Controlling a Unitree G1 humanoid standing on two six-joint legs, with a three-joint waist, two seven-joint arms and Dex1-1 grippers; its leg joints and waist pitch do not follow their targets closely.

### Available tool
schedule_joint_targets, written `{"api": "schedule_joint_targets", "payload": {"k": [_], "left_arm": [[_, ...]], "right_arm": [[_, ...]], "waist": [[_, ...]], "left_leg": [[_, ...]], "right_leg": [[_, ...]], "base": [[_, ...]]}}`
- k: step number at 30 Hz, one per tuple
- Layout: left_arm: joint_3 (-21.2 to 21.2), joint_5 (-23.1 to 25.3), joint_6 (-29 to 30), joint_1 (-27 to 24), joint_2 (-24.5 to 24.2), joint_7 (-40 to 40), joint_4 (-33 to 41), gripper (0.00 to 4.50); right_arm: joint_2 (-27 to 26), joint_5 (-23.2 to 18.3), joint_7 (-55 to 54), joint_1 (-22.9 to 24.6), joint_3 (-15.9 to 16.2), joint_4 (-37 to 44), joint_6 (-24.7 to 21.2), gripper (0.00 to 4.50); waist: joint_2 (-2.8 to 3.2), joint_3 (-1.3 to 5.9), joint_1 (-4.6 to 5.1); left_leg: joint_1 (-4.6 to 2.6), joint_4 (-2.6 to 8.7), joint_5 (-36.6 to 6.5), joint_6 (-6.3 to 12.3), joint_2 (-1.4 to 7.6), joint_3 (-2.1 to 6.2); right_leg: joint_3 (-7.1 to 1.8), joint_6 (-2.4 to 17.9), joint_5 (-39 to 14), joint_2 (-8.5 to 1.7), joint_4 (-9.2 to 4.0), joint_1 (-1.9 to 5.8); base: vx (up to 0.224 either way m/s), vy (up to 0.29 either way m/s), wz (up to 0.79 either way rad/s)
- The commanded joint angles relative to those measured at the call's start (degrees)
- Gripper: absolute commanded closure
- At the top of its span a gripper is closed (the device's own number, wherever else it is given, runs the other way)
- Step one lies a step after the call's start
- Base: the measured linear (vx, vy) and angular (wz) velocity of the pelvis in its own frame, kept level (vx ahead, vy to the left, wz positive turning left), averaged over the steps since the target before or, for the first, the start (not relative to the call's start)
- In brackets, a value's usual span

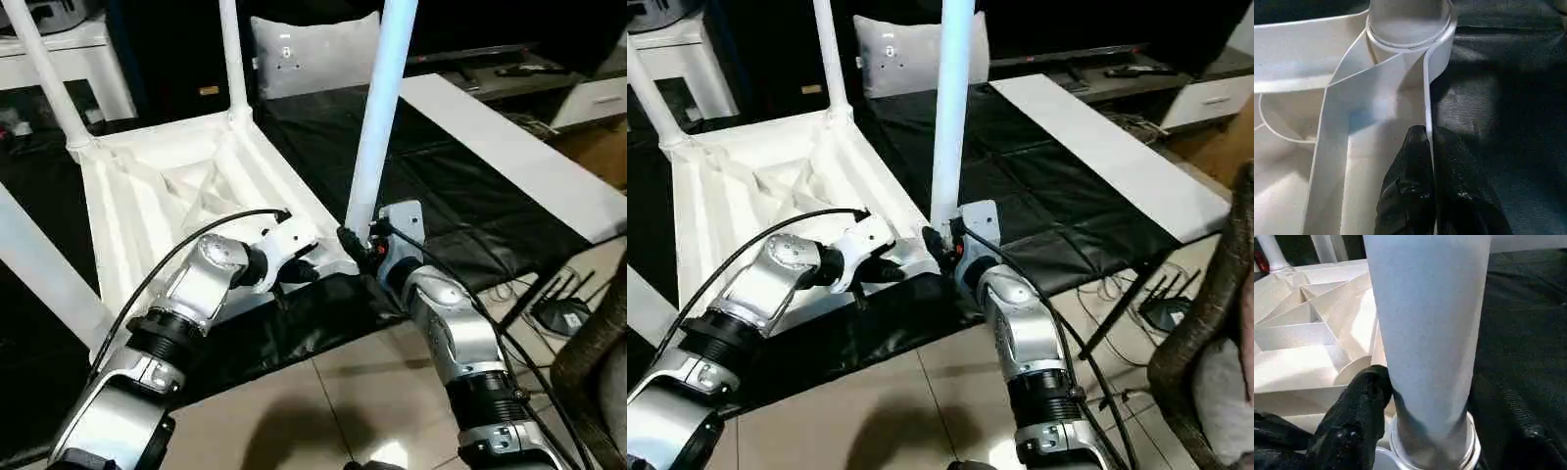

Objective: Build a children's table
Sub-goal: Rotate leg to tighten

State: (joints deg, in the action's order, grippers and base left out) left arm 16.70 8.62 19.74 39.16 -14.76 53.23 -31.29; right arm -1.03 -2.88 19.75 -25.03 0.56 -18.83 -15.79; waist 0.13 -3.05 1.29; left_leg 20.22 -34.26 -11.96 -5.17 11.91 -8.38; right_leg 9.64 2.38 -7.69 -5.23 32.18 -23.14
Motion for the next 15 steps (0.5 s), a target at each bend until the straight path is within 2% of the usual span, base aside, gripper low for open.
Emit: {"api": "schedule_joint_targets", "payload": {"k": [1, 2, 3, 4, 5, 7, 9, 11, 12, 13, 14, 15], "left_arm": [[0.63, -0.96, -4.08, 3.18, 0.87, 0.46, 0.60, 4.50], [0.59, -0.70, -5.03, 3.53, 0.49, 0.30, -0.31, 4.50], [1.06, 0.34, -8.49, 4.22, -0.95, 0.41, -2.58, 4.50], [1.21, 0.68, -9.37, 4.40, -1.38, 0.38, -3.19, 4.50], [1.53, 1.29, -11.81, 4.69, -2.29, 0.62, -4.47, 4.50], [1.72, 2.27, -16.66, 5.29, -4.24, 0.86, -7.06, 4.50], [1.52, 2.41, -18.04, 5.43, -4.83, 0.65, -7.64, 4.50], [1.17, 1.94, -19.24, 5.39, -5.08, 1.28, -7.77, 4.50], [-0.10, 0.14, -20.13, 5.18, -5.43, 3.03, -7.63, 4.06], [-0.80, -0.67, -20.22, 4.95, -5.67, 3.36, -7.37, 3.95], [-1.13, -1.29, -20.07, 4.59, -5.81, 3.96, -6.76, 3.95], [-2.44, -3.87, -19.37, 3.22, -5.90, 5.83, -4.53, 3.79]], "right_arm": [[-0.19, 0.79, 1.29, 0.67, 3.28, -1.23, 0.94, 1.47], [0.51, 1.14, 1.33, 1.09, 3.28, -0.81, 1.91, 1.37], [1.87, -0.02, 2.73, 3.09, 2.34, 1.52, 2.77, 1.22], [2.39, 0.01, 2.83, 3.71, 2.16, 2.21, 3.15, 1.11], [3.40, -0.10, 3.28, 5.27, 1.86, 3.86, 3.92, 1.11], [5.82, -1.82, 6.37, 10.27, 1.07, 9.30, 4.86, 0.94], [6.61, -3.09, 8.36, 12.47, 0.81, 11.82, 5.17, 0.81], [7.20, -4.01, 10.15, 14.10, 0.84, 13.66, 5.68, 0.66], [9.04, -5.36, 13.00, 17.80, 1.16, 17.95, 5.87, 0.53], [10.17, -5.86, 13.50, 19.92, 1.30, 20.79, 3.34, 0.40], [10.60, -6.20, 13.73, 20.64, 1.42, 22.01, 2.01, 0.40], [11.09, -6.97, 12.80, 21.96, 1.48, 24.91, -3.65, 0.20]], "waist": [[0.43, 4.58, -0.63], [0.46, 4.57, -0.88], [0.63, 4.57, -1.01], [0.60, 4.44, -1.36], [0.61, 4.48, -1.60], [0.25, 4.32, -2.15], [0.23, 4.27, -2.27], [0.05, 4.13, -2.32], [-0.04, 4.01, -2.39], [-0.07, 3.95, -2.66], [0.05, 4.13, -2.80], [0.02, 4.16, -2.94]], "left_leg": [[0.60, 3.45, -5.65, 4.67, 0.98, -0.16], [0.59, 3.46, -4.77, 4.80, 1.07, -0.16], [0.45, 3.47, -4.89, 4.86, 1.07, -0.20], [0.29, 3.51, -5.68, 5.13, 1.12, -0.28], [0.31, 3.67, -6.14, 4.90, 1.32, -0.25], [0.16, 3.72, -7.33, 4.99, 1.14, -0.43], [0.15, 3.89, -8.36, 4.85, 1.38, -0.36], [0.17, 3.88, -9.22, 4.55, 1.15, -0.42], [0.08, 3.95, -9.64, 4.37, 1.17, -0.43], [0.09, 3.92, -9.55, 4.56, 1.20, -0.50], [0.09, 4.01, -8.72, 4.68, 1.44, -0.36], [-0.06, 4.01, -8.42, 4.80, 1.48, -0.37]], "right_leg": [[-3.71, 7.59, -15.88, -3.79, -3.34, 4.22], [-3.81, 8.21, -14.32, -3.71, -3.07, 4.17], [-3.84, 8.24, -14.03, -3.66, -3.11, 4.15], [-3.89, 8.09, -14.28, -3.61, -3.28, 4.04], [-4.00, 8.40, -14.01, -3.71, -3.00, 4.25], [-4.02, 7.07, -15.89, -3.70, -3.45, 4.19], [-3.99, 6.19, -17.40, -3.74, -3.55, 4.19], [-3.93, 5.39, -20.20, -3.71, -3.93, 4.11], [-3.92, 5.08, -21.90, -3.76, -4.15, 4.06], [-4.04, 4.40, -22.36, -3.74, -4.36, 4.04], [-4.20, 4.75, -20.87, -3.75, -3.99, 3.95], [-4.22, 5.14, -20.21, -3.70, -3.99, 3.86]], "base": [[0.000, 0.000, 0.00], [0.000, 0.000, 0.00], [0.000, 0.000, 0.00], [0.000, 0.000, 0.00], [0.000, 0.000, 0.00], [0.000, 0.000, 0.00], [0.000, 0.000, 0.00], [0.000, 0.000, 0.00], [0.000, 0.000, 0.00], [0.000, 0.000, 0.00], [0.000, 0.000, 0.00], [0.000, 0.000, 0.00]]}}
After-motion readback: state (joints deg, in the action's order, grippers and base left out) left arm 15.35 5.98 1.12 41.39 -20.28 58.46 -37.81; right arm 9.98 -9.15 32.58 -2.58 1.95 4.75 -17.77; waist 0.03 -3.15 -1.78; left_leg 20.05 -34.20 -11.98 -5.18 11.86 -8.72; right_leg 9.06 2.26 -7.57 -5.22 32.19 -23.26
